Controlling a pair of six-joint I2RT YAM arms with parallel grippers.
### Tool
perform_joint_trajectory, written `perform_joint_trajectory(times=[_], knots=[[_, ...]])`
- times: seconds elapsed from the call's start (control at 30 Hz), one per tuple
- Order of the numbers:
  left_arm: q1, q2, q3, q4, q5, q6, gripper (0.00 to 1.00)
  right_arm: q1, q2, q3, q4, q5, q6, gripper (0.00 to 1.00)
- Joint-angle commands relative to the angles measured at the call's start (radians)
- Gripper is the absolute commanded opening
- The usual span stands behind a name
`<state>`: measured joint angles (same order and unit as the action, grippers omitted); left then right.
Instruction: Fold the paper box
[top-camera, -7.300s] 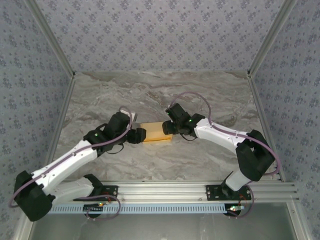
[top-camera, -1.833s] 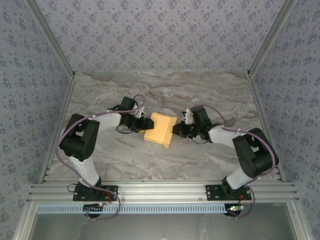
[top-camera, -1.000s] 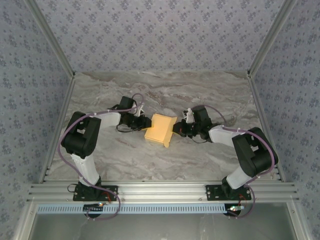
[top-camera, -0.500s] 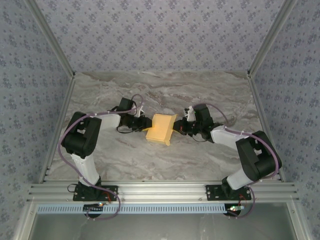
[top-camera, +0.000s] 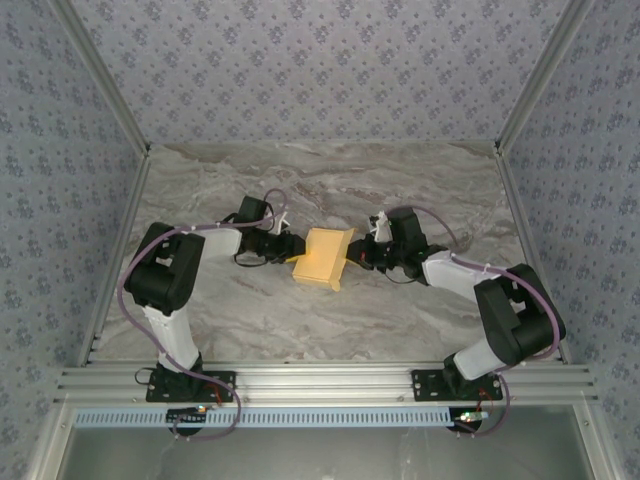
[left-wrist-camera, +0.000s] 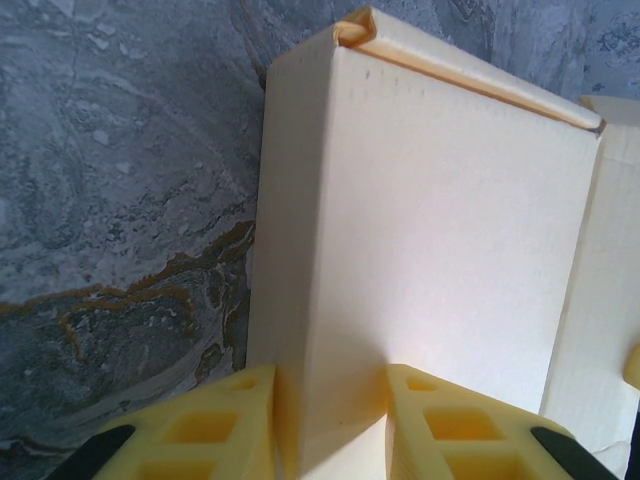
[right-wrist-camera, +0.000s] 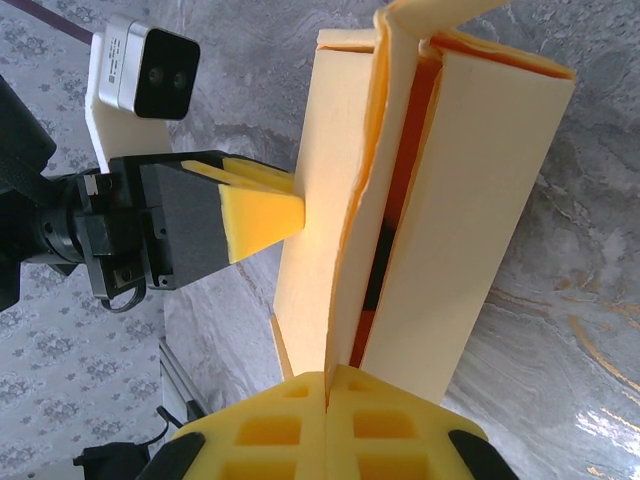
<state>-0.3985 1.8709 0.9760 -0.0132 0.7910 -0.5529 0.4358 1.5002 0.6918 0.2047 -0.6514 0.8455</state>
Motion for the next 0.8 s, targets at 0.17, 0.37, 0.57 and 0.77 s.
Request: perform_joint_trajectory(times=[0.17, 0.37, 0.57, 0.77], knots=[[-0.023, 0.041, -0.013, -0.021, 0.033, -0.005, 0.25, 0.007, -0.024, 0.047, 0.025, -0.030, -0.037, 0.06], [-0.023, 0.051, -0.009, -0.028, 0.020, 0.003, 0.28, 0.008, -0.029, 0.054, 0.014, -0.030, -0.041, 0.06], [-0.023, 0.057, -0.021, 0.019, 0.053, -0.030, 0.23, 0.009, -0.034, 0.057, 0.001, -0.024, -0.046, 0.06], [-0.024, 0.072, -0.039, 0.089, 0.077, -0.079, 0.21, 0.009, -0.041, 0.073, -0.021, -0.013, -0.044, 0.06]])
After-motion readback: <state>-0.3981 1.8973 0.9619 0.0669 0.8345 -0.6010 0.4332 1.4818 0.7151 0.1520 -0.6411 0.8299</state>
